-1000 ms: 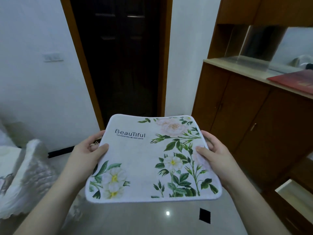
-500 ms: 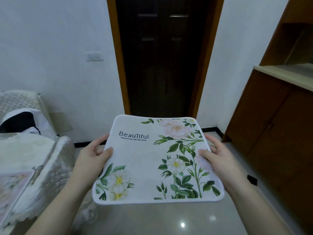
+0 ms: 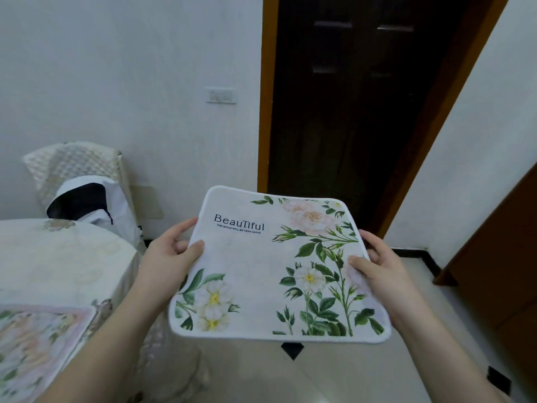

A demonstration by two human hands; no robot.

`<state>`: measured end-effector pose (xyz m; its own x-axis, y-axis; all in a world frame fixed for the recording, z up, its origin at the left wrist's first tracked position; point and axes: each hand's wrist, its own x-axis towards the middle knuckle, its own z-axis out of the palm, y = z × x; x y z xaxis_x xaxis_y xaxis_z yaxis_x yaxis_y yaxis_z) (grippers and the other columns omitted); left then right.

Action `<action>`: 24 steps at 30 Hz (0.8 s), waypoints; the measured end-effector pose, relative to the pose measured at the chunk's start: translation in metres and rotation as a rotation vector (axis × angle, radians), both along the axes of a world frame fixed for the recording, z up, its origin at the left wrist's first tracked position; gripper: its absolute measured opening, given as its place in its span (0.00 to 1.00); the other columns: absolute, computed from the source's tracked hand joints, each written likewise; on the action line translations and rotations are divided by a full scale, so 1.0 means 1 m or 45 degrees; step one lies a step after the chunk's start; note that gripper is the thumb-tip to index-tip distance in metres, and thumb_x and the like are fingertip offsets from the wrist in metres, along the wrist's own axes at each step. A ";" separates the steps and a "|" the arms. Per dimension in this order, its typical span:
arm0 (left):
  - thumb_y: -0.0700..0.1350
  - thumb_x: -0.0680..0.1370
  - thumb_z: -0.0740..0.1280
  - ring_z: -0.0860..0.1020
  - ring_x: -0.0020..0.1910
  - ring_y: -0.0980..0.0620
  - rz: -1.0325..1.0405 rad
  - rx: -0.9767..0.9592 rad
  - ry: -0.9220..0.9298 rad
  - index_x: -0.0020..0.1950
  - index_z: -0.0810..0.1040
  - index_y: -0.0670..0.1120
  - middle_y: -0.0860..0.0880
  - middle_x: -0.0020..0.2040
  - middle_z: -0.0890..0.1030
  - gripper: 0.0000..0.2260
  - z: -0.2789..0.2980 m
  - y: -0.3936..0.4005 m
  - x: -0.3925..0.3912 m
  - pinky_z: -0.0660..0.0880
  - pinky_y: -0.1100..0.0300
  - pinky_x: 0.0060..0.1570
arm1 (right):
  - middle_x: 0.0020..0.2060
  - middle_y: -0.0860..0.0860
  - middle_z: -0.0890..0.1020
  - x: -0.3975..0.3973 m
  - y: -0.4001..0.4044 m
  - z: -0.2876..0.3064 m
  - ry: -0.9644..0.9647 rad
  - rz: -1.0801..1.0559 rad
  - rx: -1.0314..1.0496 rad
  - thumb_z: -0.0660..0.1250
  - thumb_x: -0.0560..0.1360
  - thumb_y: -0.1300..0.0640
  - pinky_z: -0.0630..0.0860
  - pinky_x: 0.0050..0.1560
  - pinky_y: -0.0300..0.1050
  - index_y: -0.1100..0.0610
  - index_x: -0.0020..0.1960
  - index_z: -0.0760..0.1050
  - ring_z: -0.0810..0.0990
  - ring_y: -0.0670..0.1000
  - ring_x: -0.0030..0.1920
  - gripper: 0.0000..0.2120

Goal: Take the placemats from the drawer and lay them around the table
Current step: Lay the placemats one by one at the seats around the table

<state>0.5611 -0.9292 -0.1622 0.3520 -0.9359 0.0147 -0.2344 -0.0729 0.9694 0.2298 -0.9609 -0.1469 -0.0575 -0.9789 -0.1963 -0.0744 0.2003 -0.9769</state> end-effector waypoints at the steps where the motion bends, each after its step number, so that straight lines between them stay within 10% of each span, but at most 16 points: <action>1: 0.41 0.80 0.68 0.85 0.43 0.39 0.003 -0.008 0.016 0.69 0.75 0.57 0.45 0.41 0.87 0.20 -0.002 -0.009 0.006 0.81 0.40 0.49 | 0.46 0.50 0.86 0.005 -0.010 -0.001 0.004 0.004 -0.005 0.64 0.80 0.63 0.83 0.43 0.59 0.48 0.72 0.66 0.87 0.57 0.43 0.24; 24: 0.41 0.80 0.67 0.86 0.40 0.45 0.207 0.114 -0.022 0.71 0.70 0.56 0.47 0.42 0.87 0.21 -0.035 -0.235 0.008 0.81 0.41 0.47 | 0.48 0.45 0.84 0.022 -0.314 -0.049 0.159 0.242 -0.031 0.66 0.79 0.59 0.84 0.45 0.55 0.43 0.72 0.67 0.86 0.47 0.45 0.25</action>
